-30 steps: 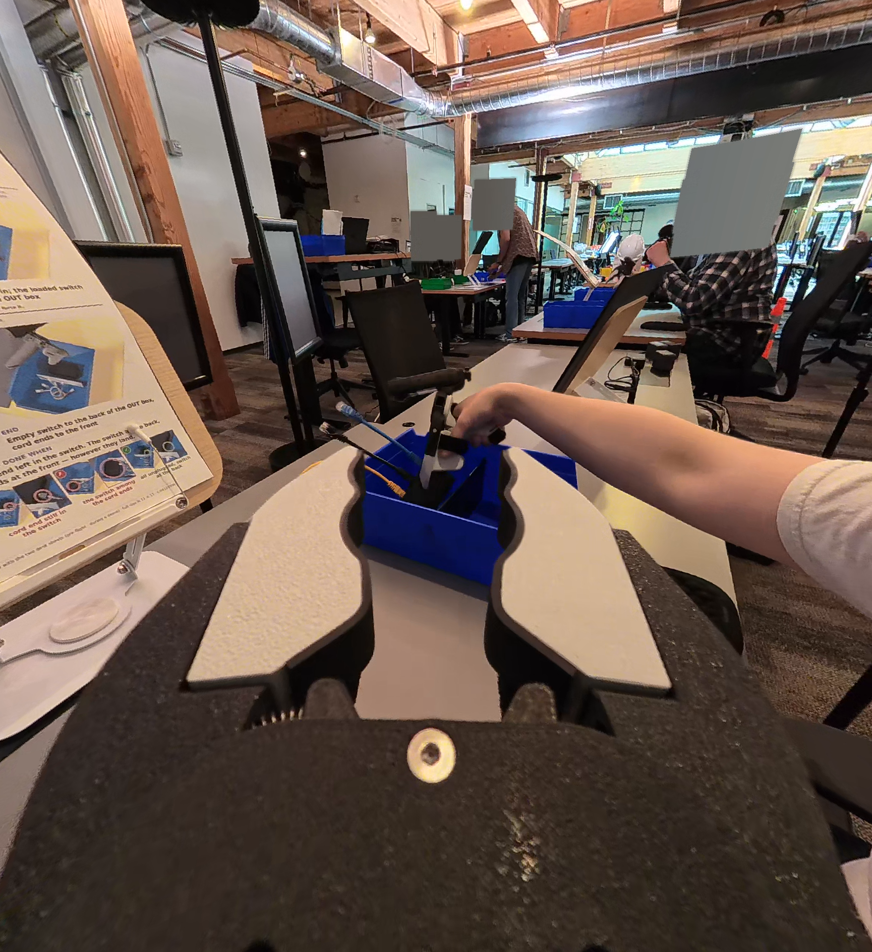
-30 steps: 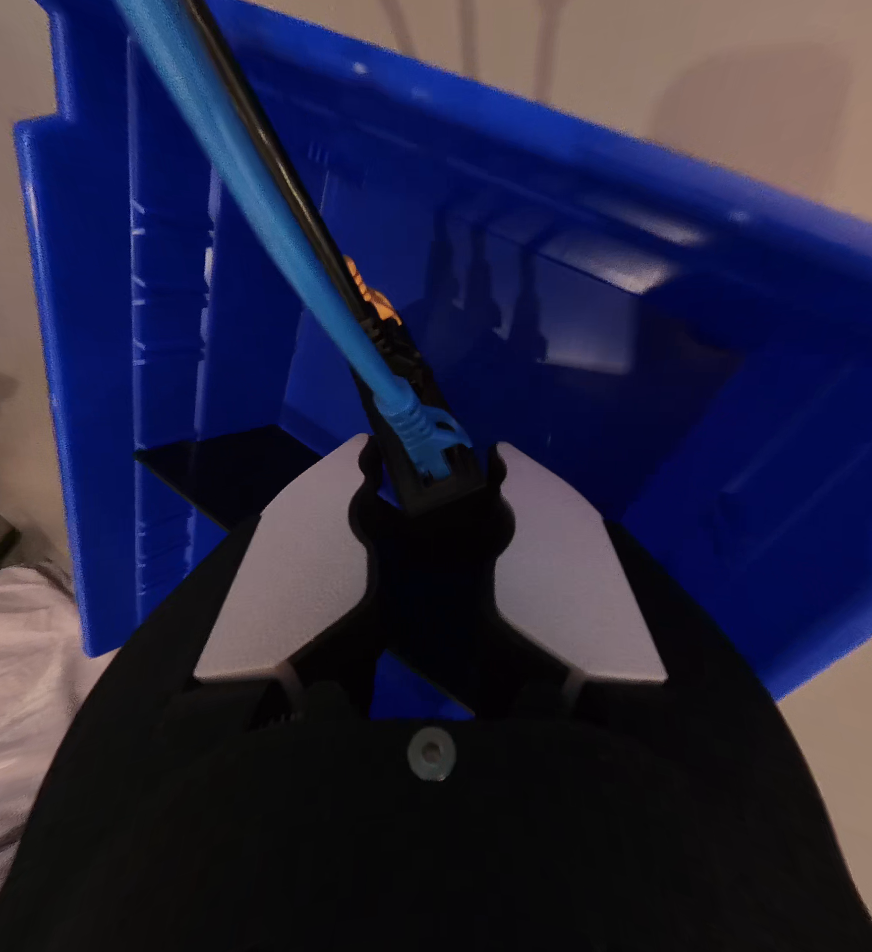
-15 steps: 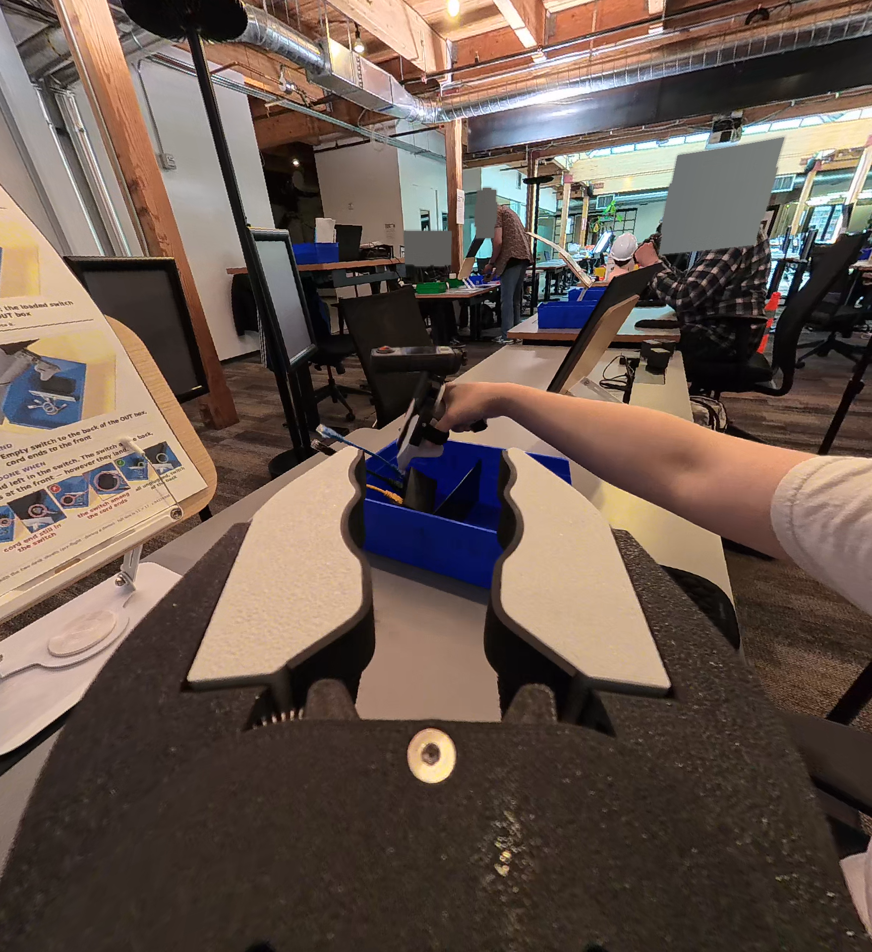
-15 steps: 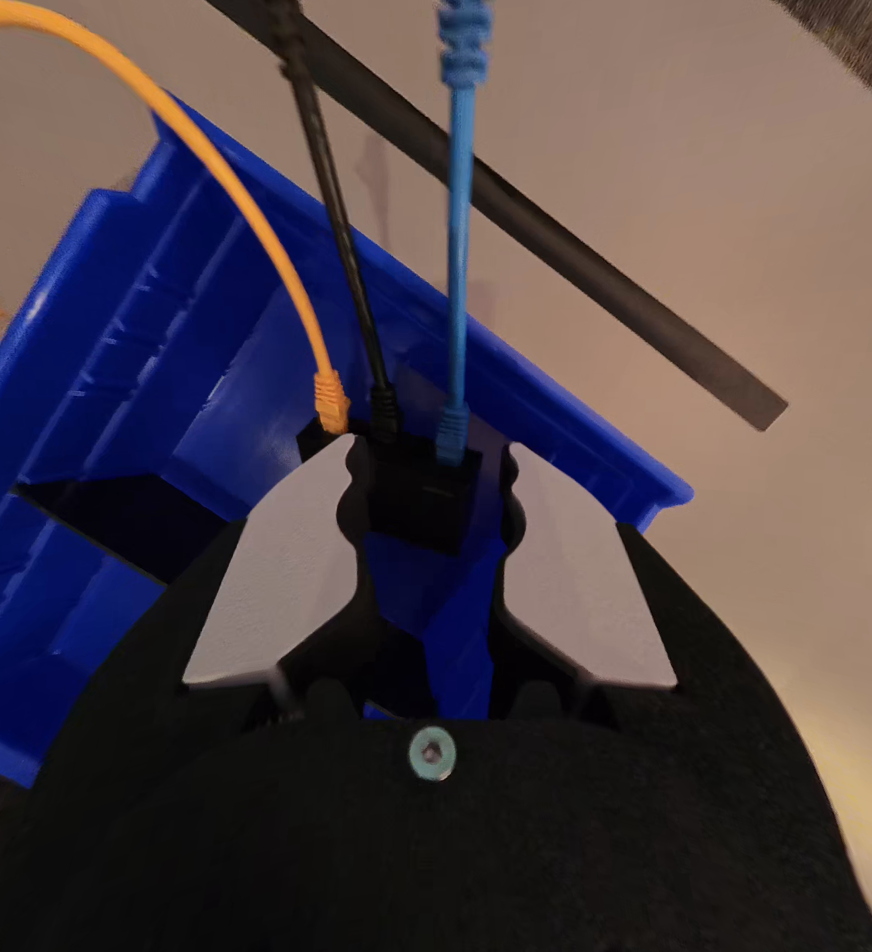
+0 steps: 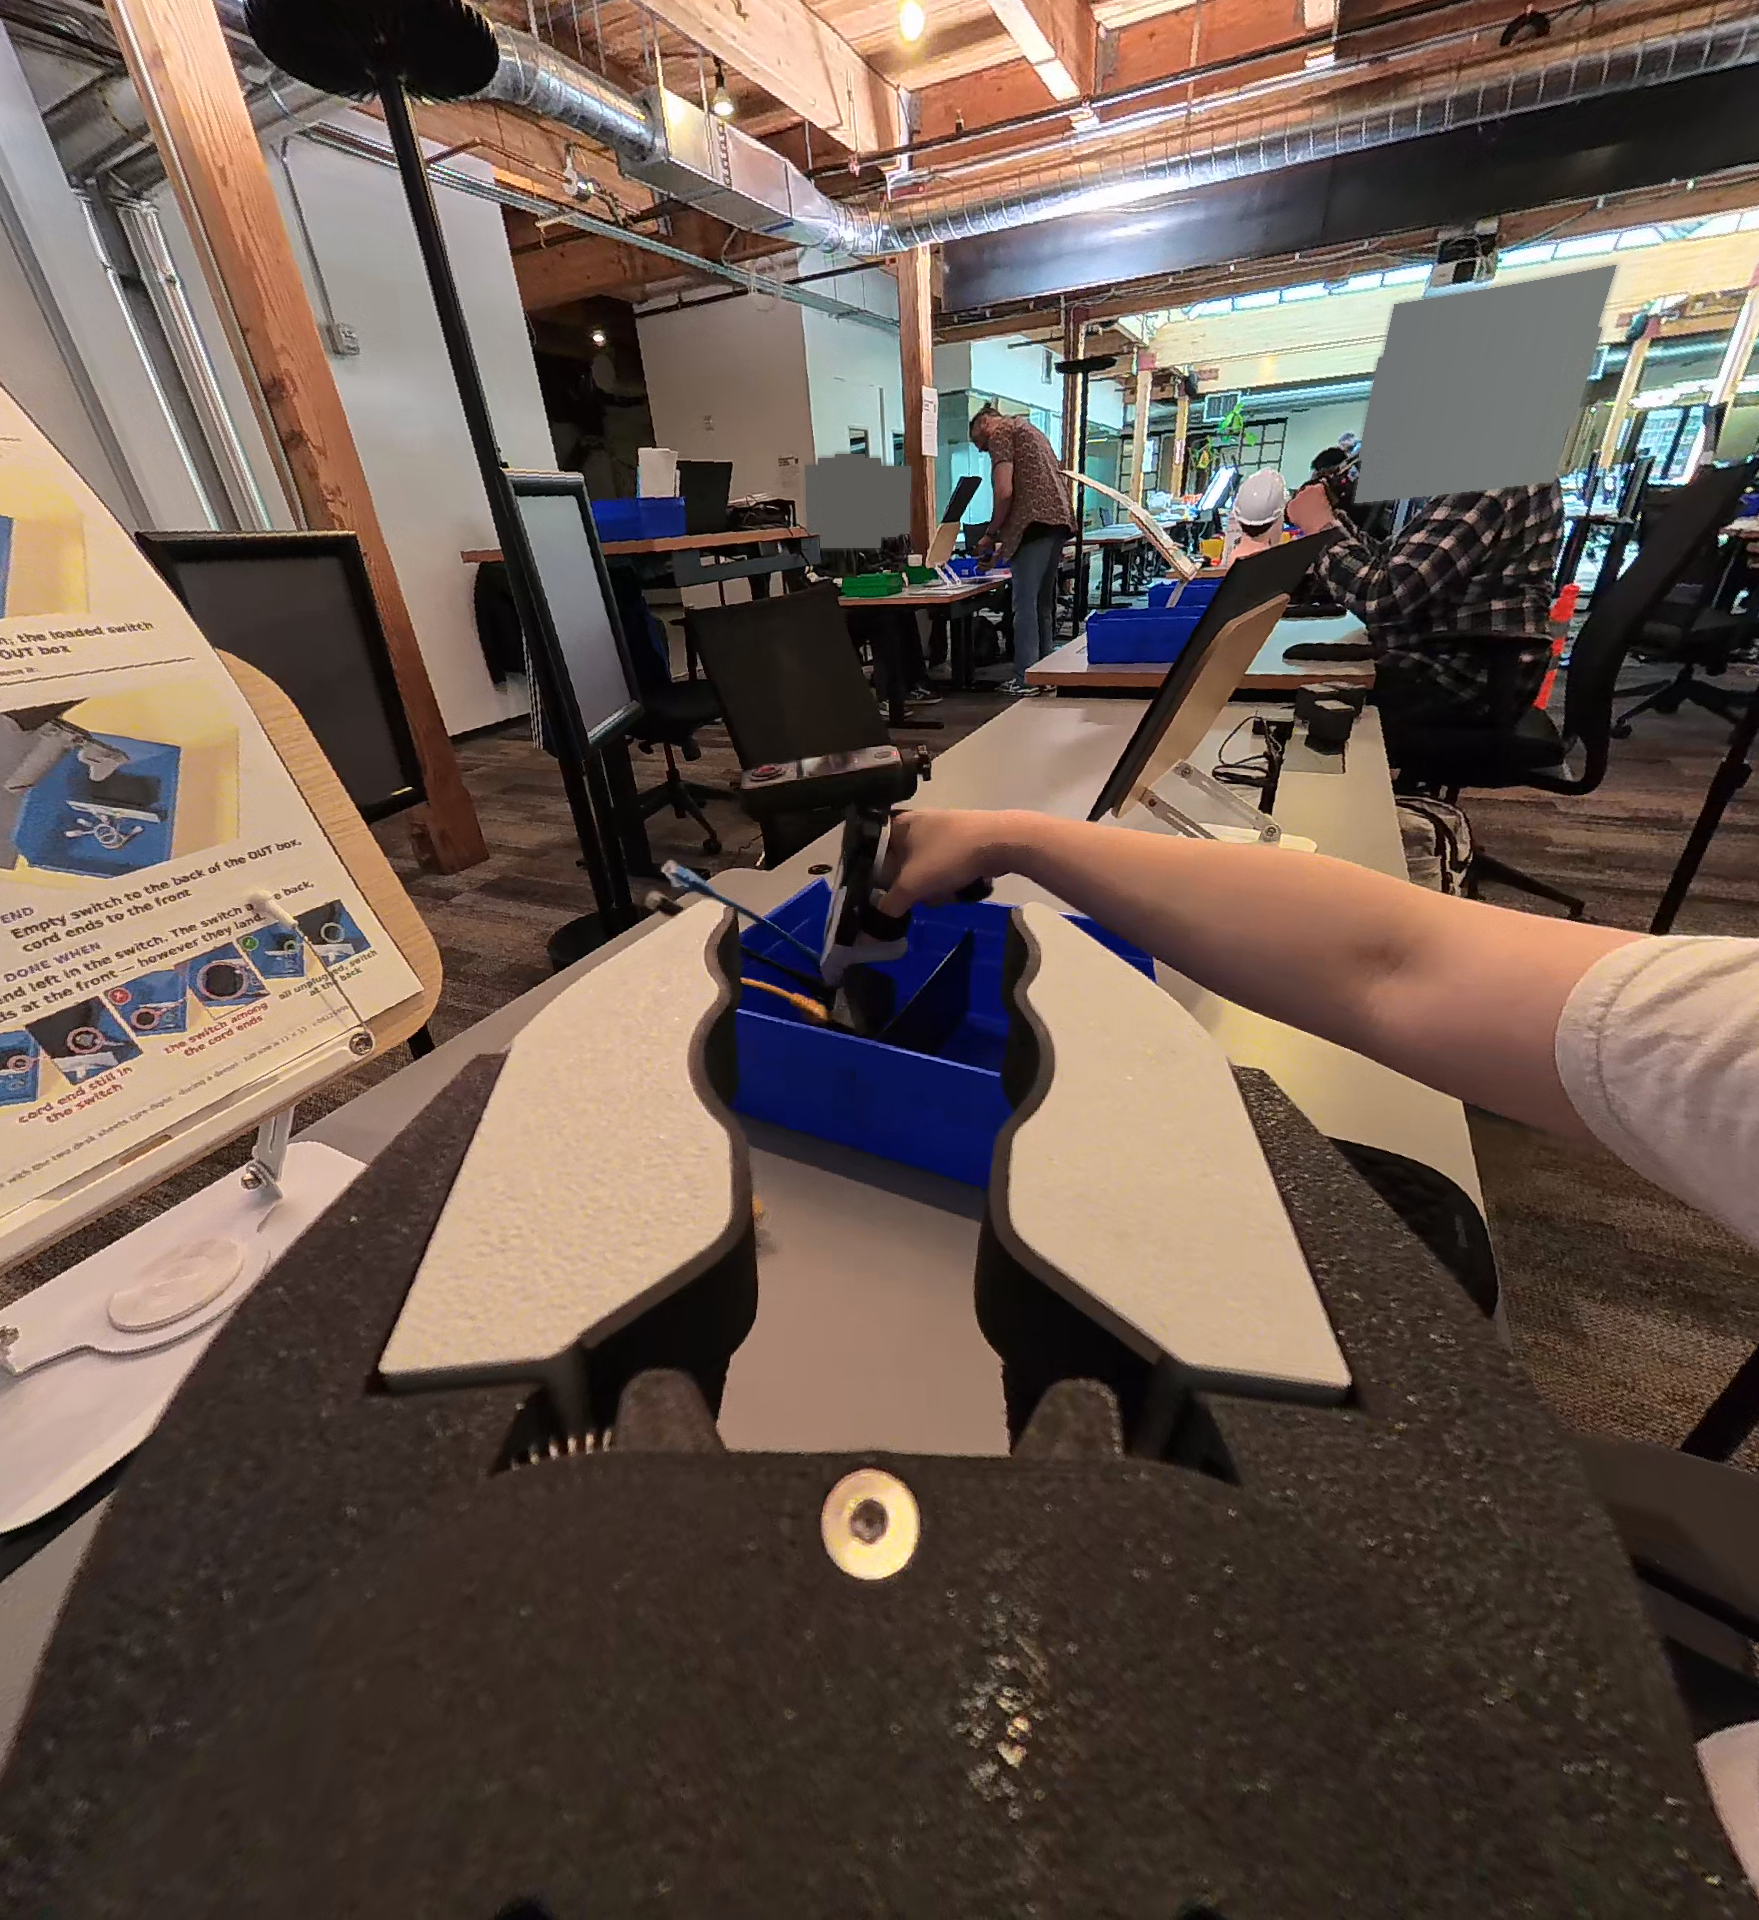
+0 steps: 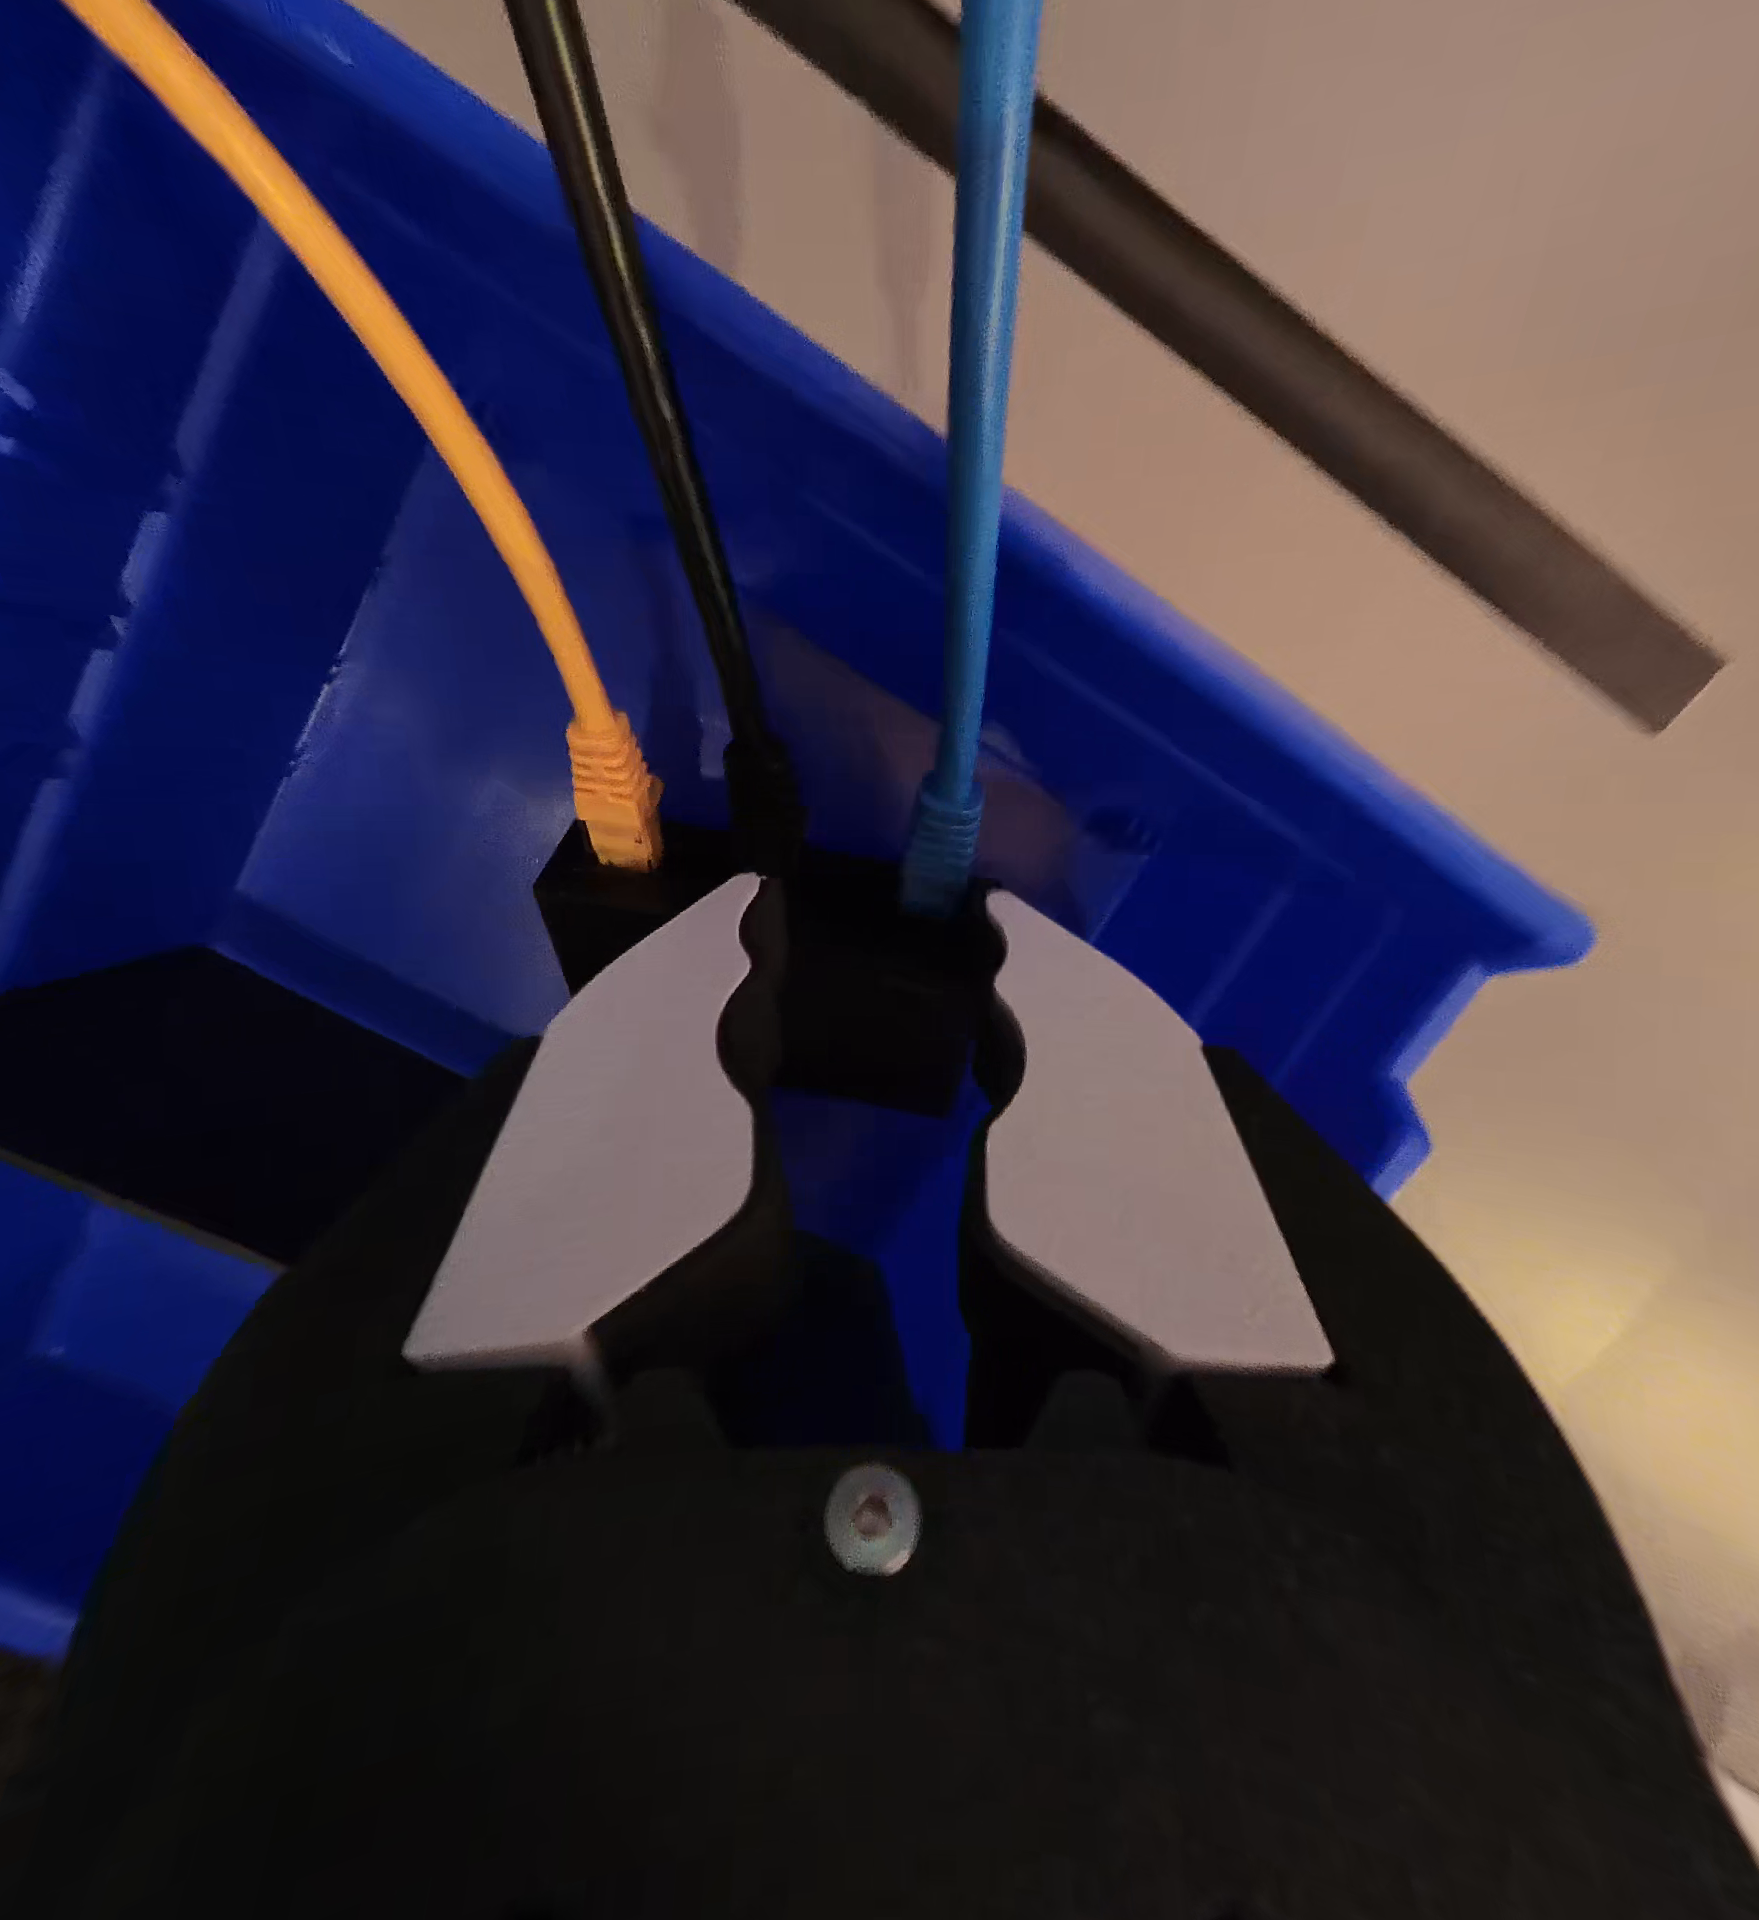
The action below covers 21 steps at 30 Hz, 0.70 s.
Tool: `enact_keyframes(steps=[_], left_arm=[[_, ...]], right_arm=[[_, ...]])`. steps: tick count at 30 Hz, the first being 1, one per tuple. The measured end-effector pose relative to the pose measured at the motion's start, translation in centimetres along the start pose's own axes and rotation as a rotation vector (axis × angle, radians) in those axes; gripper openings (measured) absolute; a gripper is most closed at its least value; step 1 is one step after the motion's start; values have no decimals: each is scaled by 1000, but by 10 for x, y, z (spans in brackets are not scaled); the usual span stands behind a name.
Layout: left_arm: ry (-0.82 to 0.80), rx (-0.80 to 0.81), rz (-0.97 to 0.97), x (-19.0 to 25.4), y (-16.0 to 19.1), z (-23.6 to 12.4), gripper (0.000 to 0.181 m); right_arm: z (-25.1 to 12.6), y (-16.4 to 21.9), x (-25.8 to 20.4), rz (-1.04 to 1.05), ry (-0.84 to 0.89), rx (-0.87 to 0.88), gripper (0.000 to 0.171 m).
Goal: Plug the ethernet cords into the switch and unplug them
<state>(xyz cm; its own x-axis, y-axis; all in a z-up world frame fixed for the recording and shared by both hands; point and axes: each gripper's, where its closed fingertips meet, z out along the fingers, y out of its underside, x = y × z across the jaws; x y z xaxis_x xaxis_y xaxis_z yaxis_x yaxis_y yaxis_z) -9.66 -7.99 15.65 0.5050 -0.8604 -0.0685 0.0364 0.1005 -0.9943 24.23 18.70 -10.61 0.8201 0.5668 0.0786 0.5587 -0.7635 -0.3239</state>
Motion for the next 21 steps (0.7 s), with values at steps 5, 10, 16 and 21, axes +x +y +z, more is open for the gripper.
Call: enact_keyframes(steps=[5, 10, 16, 21], left_arm=[[3, -3, -1, 0, 1, 1, 47], [-7, -3, 2, -3, 0, -1, 48], [-128, 9, 52, -33, -10, -16, 48], [-286, -42, 121, -71, -10, -33, 49]], right_arm=[[3, 18, 4, 75, -59, -39, 35], [-6, 8, 3, 41, -70, 67, 35], [-90, -40, -16, -81, 21, 555, 37], [-152, -34, -18, 10, -19, 892, 69]])
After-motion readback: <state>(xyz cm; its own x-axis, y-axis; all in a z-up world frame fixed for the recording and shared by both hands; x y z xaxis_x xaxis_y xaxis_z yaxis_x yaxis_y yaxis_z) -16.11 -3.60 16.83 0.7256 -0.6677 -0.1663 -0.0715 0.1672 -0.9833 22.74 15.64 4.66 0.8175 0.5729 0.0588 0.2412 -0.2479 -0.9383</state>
